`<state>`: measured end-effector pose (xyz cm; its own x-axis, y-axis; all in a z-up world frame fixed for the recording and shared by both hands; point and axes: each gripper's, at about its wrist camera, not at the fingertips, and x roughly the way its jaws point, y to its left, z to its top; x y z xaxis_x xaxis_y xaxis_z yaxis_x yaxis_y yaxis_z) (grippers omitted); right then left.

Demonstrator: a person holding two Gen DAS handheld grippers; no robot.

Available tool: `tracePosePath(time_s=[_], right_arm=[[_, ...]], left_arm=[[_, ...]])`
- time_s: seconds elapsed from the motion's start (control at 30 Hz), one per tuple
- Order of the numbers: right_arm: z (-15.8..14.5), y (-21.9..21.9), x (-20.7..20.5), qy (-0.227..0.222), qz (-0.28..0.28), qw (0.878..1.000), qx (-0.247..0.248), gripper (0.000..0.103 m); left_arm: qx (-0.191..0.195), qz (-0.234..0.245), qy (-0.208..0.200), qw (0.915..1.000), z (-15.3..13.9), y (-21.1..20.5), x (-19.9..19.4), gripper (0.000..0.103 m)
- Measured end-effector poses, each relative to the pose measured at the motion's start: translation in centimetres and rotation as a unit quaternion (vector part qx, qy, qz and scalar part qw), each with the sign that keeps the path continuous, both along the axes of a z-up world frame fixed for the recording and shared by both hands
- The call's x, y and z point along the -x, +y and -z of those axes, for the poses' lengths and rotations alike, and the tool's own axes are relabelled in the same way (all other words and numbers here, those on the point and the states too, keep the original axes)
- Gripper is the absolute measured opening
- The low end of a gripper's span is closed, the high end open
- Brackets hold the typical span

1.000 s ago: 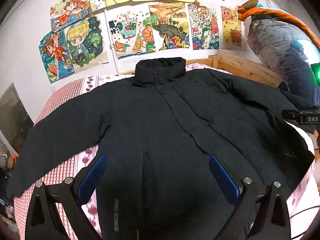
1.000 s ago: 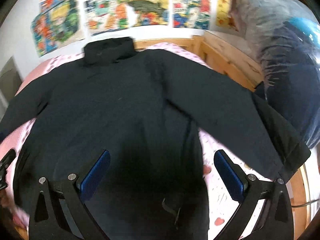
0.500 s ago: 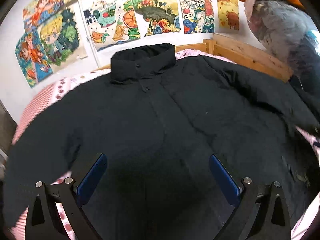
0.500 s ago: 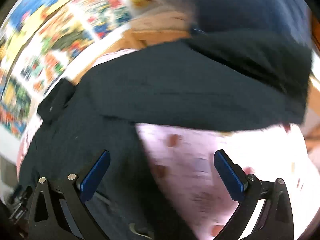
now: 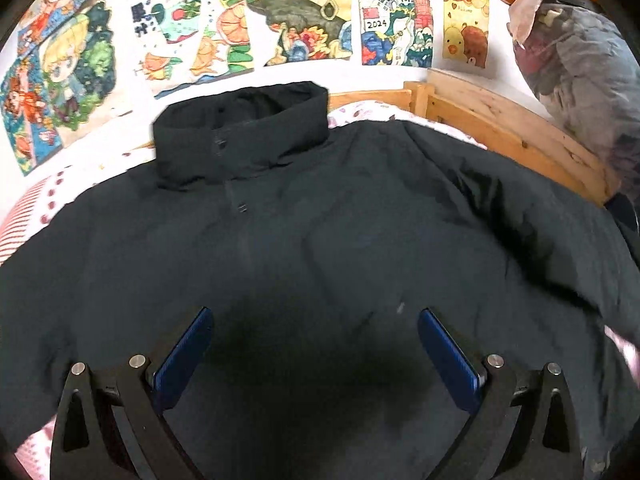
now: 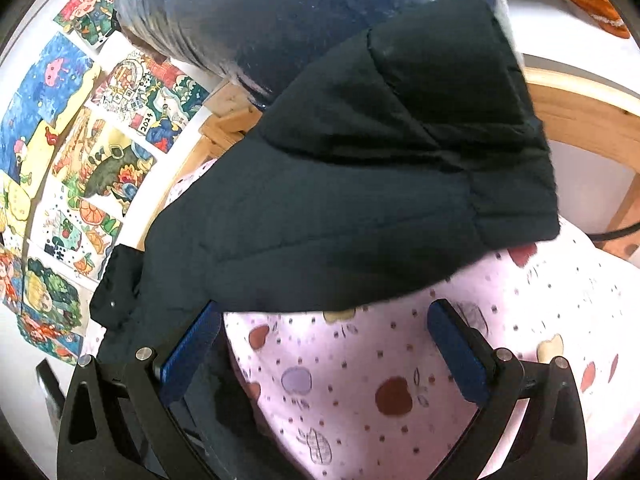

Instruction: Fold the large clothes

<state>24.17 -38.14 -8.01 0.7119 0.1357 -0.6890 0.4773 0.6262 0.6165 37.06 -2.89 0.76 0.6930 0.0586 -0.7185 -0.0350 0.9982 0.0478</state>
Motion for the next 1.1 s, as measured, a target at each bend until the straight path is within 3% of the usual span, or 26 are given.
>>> tracePosePath(time_s=[0.1,0.2,0.27,0.47,0.63,0.83,0.97,1.1], right_arm=[[0.0,0.0,-1.3,-0.005,0.008,1.000,-0.009,0.099],[-0.2,0.0,-1.8,0.001,0.005,1.000,0.002,0.078],[-0.2,-0.5,-0.7,0.011,0.006,1.000,0.015,0.051],[-1.2,-0.6,-1.6,0.009,-0.010,0.998,0.055,0.017],[-5.1,1.6,-1.8,-0.038,-0.055,0.984,0.162,0.008],[-11.6,7.2,-2.8,-0.150,-0.133,0.929,0.312,0.006],[-15.0,11.3,-3.1,-0.211,-0.188,0.886,0.366,0.006],[-16.9,16.4,-3.4,-0.251,-0.259,0.841,0.403,0.006]], left_arm=[[0.006,0.002,-0.011,0.9999,1.6,-2.0,-3.2,0.103],[0.011,0.004,0.024,0.9996,3.3,-3.8,-6.5,0.103],[0.026,0.006,0.038,0.9989,4.4,-4.4,-8.0,0.103],[0.008,0.000,0.068,0.9977,6.9,-5.9,-10.4,0.103],[0.021,0.004,0.067,0.9975,7.8,-5.5,-10.5,0.103],[0.034,0.008,0.057,0.9978,6.1,-2.8,-8.7,0.103],[0.002,-0.017,0.027,0.9995,4.7,0.0,-5.5,0.103],[0.022,-0.050,0.005,0.9985,2.6,4.8,-2.3,0.103]])
